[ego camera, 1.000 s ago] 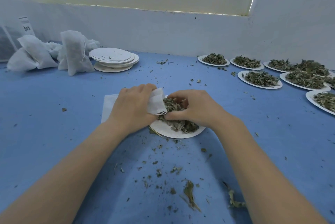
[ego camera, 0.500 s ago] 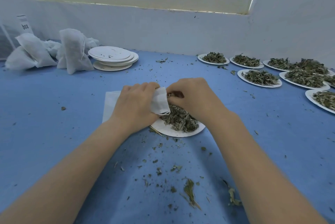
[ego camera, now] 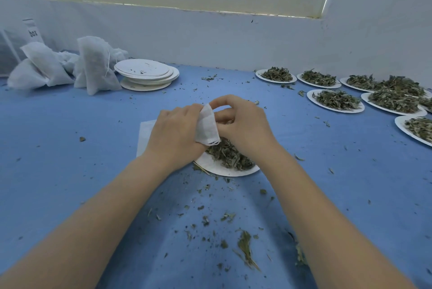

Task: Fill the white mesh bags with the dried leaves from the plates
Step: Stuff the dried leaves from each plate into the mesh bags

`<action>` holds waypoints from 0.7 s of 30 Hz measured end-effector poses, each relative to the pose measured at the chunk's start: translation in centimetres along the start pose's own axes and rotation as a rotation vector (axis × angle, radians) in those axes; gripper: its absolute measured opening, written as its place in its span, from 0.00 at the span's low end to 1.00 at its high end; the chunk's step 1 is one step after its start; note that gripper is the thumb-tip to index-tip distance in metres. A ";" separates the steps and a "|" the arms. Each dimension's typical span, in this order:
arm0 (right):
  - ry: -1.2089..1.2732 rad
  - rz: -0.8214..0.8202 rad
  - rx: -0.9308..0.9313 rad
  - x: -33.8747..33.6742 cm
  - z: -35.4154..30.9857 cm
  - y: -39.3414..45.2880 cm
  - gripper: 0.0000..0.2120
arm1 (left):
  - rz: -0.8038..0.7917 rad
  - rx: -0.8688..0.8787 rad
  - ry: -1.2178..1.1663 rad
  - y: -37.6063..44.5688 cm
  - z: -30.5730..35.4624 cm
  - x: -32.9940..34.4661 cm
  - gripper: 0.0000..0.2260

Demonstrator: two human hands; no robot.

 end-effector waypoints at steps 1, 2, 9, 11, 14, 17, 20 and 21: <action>0.006 0.029 0.005 0.2 0.2 0.0 0.11 | 0.002 0.005 -0.007 0.0 0.1 0.0 0.23; 0.010 0.037 0.014 0.4 0.3 0.0 0.11 | 0.002 0.008 -0.015 -0.1 0.1 0.1 0.23; 0.122 -0.132 0.041 0.7 0.6 0.3 0.08 | 0.023 -0.046 -0.099 0.1 -0.7 -0.4 0.21; 0.105 -0.046 0.025 -0.8 0.8 0.2 0.10 | 0.036 -0.045 -0.115 0.0 -0.7 -0.5 0.21; -0.261 -0.074 0.113 -2.2 2.1 0.0 0.12 | 0.019 -0.029 -0.079 0.0 -0.7 -0.3 0.22; -0.496 -0.284 0.284 -2.3 4.6 -0.4 0.19 | 0.011 -0.004 -0.050 0.0 -0.7 -0.1 0.22; -0.438 -0.363 0.331 -1.6 5.1 -0.9 0.28 | 0.009 0.014 -0.019 -0.1 -0.6 0.0 0.23; -0.454 -0.367 0.316 -1.4 5.0 -0.8 0.29 | 0.009 0.016 -0.011 -0.1 -0.6 0.1 0.24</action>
Point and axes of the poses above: each hand's wrist, its own y-axis towards the middle knuckle, its own x-axis out of the palm, z = x × y, the point moved 8 cm from there along y, towards the middle knuckle, and after that the axes turned 9 degrees about -z, right-handed, at the moved point
